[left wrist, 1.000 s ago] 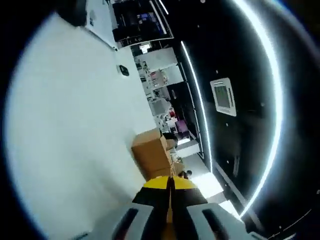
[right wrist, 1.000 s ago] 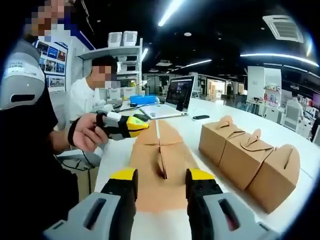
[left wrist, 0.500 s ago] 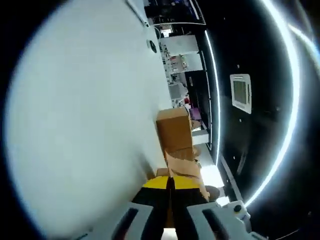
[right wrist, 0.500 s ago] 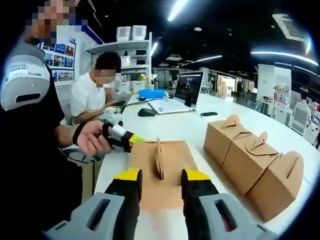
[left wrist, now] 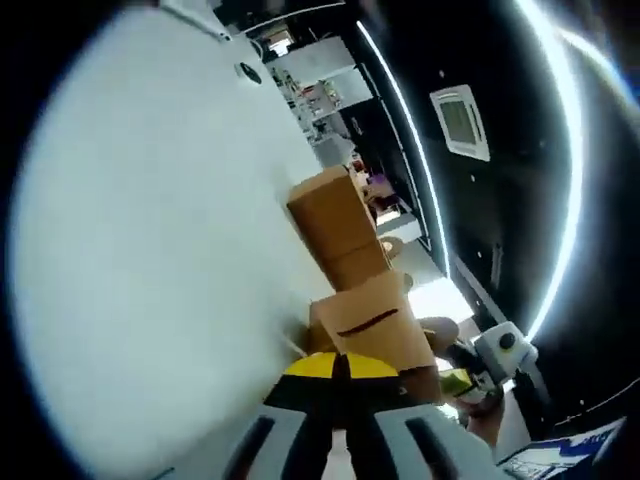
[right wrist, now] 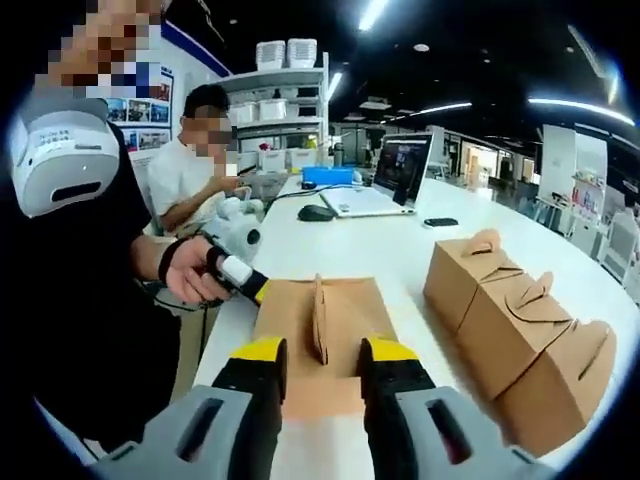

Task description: Pick up one paper box from the group, open the paper box, and remove the item inside

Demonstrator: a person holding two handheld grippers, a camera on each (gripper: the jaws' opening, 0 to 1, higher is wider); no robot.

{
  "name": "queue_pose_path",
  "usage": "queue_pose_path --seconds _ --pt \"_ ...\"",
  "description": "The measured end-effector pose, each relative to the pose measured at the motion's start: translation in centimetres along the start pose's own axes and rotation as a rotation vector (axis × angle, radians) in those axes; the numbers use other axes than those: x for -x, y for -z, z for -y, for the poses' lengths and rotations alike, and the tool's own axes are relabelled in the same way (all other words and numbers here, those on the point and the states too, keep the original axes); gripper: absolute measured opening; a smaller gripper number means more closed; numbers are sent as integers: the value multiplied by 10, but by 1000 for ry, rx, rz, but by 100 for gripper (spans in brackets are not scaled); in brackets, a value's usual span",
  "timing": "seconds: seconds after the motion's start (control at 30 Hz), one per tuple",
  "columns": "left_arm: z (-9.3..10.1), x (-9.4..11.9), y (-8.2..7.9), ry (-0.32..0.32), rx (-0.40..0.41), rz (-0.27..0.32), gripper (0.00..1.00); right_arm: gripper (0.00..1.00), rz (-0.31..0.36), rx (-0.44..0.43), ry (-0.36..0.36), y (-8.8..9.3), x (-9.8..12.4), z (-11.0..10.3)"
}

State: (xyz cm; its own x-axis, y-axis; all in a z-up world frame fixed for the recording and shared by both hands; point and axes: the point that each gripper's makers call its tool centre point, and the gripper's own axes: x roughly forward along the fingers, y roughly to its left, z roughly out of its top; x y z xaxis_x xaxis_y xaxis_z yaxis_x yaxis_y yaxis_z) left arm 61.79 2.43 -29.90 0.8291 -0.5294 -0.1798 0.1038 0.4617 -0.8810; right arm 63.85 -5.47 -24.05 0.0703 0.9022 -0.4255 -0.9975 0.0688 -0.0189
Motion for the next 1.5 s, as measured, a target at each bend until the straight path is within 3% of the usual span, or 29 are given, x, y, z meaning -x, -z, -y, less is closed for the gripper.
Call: queue_pose_path --seconds 0.13,0.17,0.23,0.3,0.37,0.47,0.57,0.67,0.77,0.83,0.97,1.03,1.07,1.1,1.13,1.2,1.37,1.43,1.47,1.5 --pt "-11 8 -16 1 -31 76 6 29 11 -4 4 0 -1 0" --pt "-12 10 -24 7 -46 104 6 29 10 -5 6 0 -1 0" --pt "-10 22 -56 19 -55 225 10 29 3 -2 11 0 -2 0" --pt "-4 37 -90 13 -154 337 15 29 1 0 12 0 -1 0" --pt "17 50 -118 22 -290 441 25 29 2 0 13 0 -1 0" --pt "49 62 -136 43 -430 499 31 29 2 0 14 0 -2 0" --pt "90 57 -130 78 -657 470 33 29 3 -1 14 0 -2 0" --pt "110 36 -110 78 -843 362 33 29 10 -2 22 0 -2 0" --pt "117 12 -93 102 -917 268 31 29 17 -6 27 -1 -2 0" --pt "117 -4 -82 140 -864 199 30 29 19 -7 30 -1 -2 0" --pt "75 -33 -65 39 -854 78 29 29 26 -11 34 -1 -2 0" --pt "62 -38 -54 56 -722 55 26 29 32 -15 37 -2 -2 0" --pt "48 -42 -48 57 -647 15 23 29 37 -15 40 -1 -2 0" --pt "39 -43 -46 47 -599 17 23 29 38 -13 42 -1 -2 0" --pt "43 -43 -52 91 -507 74 25 29 45 -17 45 -2 -2 1" --pt "38 -42 -52 116 -389 83 27 30 55 -19 48 -2 -2 1" --pt "36 -42 -52 148 -250 120 26 30 76 -26 54 -2 -2 1" --pt "36 -43 -47 206 -49 97 24 30 82 -29 56 -3 -2 1" --pt "33 -45 -47 243 117 73 23 30 84 -30 56 -3 -2 1" --pt "33 -44 -43 281 230 64 23 30 87 -32 58 -3 -2 1"
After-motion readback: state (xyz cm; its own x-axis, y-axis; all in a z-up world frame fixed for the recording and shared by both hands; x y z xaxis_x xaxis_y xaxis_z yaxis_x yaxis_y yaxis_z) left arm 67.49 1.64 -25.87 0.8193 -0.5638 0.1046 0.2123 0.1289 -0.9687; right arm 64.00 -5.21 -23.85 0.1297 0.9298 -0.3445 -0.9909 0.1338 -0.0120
